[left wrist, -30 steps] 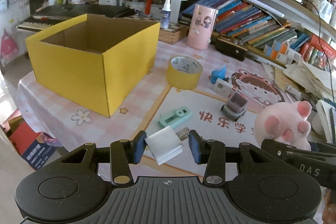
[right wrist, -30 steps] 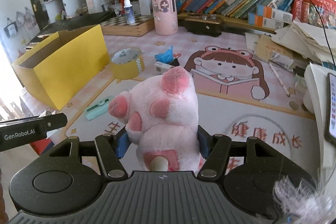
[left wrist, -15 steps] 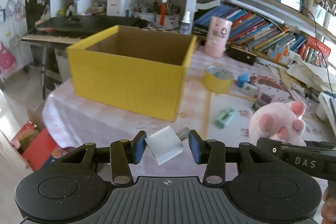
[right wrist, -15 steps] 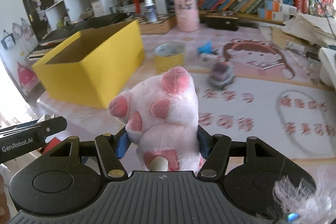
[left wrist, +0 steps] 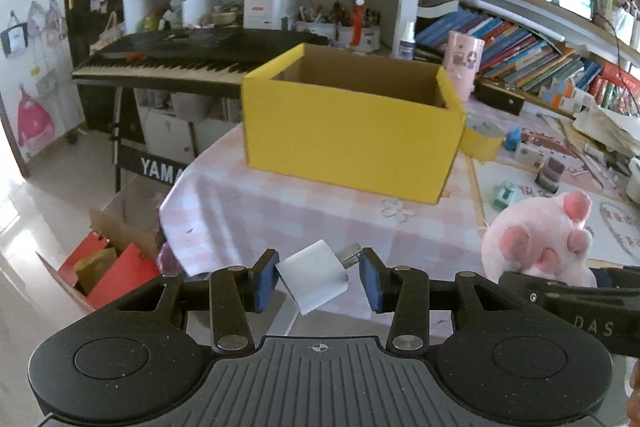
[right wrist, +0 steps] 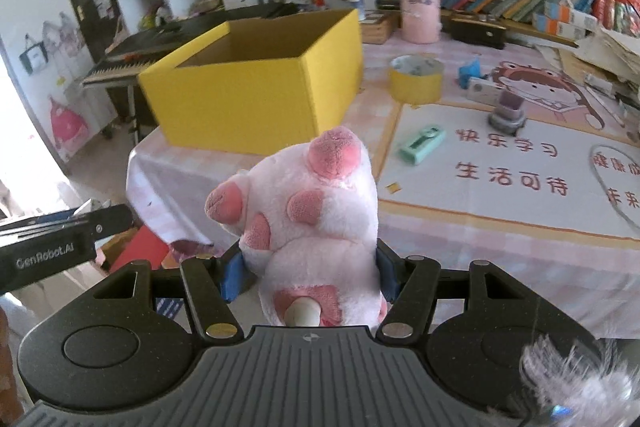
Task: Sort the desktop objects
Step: 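Carry the pig and the plug up and over the yellow box with both tools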
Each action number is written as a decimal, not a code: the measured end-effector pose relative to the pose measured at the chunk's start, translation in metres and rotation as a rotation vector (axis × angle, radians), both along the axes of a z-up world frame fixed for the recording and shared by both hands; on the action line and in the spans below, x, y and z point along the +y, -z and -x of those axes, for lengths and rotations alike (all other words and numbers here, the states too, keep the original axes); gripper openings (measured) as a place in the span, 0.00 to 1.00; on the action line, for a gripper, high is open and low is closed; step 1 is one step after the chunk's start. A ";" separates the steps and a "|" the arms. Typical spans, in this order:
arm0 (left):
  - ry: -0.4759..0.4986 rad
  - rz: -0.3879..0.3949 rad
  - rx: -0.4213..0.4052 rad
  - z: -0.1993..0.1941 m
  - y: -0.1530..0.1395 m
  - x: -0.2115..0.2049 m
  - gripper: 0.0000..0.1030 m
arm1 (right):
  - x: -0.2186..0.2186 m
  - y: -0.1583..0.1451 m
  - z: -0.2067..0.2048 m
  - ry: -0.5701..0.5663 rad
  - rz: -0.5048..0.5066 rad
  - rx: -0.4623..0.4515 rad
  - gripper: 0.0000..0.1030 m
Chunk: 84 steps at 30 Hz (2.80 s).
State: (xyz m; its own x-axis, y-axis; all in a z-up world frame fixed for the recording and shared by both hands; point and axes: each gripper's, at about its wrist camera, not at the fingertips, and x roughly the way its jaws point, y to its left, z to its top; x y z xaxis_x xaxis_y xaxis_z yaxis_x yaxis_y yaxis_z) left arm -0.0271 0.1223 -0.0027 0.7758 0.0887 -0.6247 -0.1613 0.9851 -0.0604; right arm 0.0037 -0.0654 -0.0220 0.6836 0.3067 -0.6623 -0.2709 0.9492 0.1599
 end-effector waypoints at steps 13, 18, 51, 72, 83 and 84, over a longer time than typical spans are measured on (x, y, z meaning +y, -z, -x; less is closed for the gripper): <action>-0.009 0.030 -0.001 0.012 0.006 0.028 0.41 | 0.043 0.000 0.011 -0.070 0.043 -0.002 0.58; -0.007 0.027 0.000 0.009 0.008 0.031 0.41 | 0.050 -0.001 0.006 -0.069 0.035 -0.004 0.58; 0.005 0.013 -0.055 -0.013 -0.009 0.053 0.41 | 0.079 -0.015 -0.020 -0.115 0.017 -0.015 0.58; 0.011 -0.019 -0.201 -0.084 -0.056 0.046 0.41 | 0.078 -0.071 -0.102 -0.128 -0.041 -0.194 0.58; 0.019 -0.048 -0.183 -0.153 -0.057 0.032 0.41 | 0.067 -0.069 -0.180 -0.151 -0.009 -0.185 0.58; 0.021 -0.053 -0.178 -0.159 -0.056 0.030 0.41 | 0.067 -0.067 -0.185 -0.157 -0.002 -0.179 0.58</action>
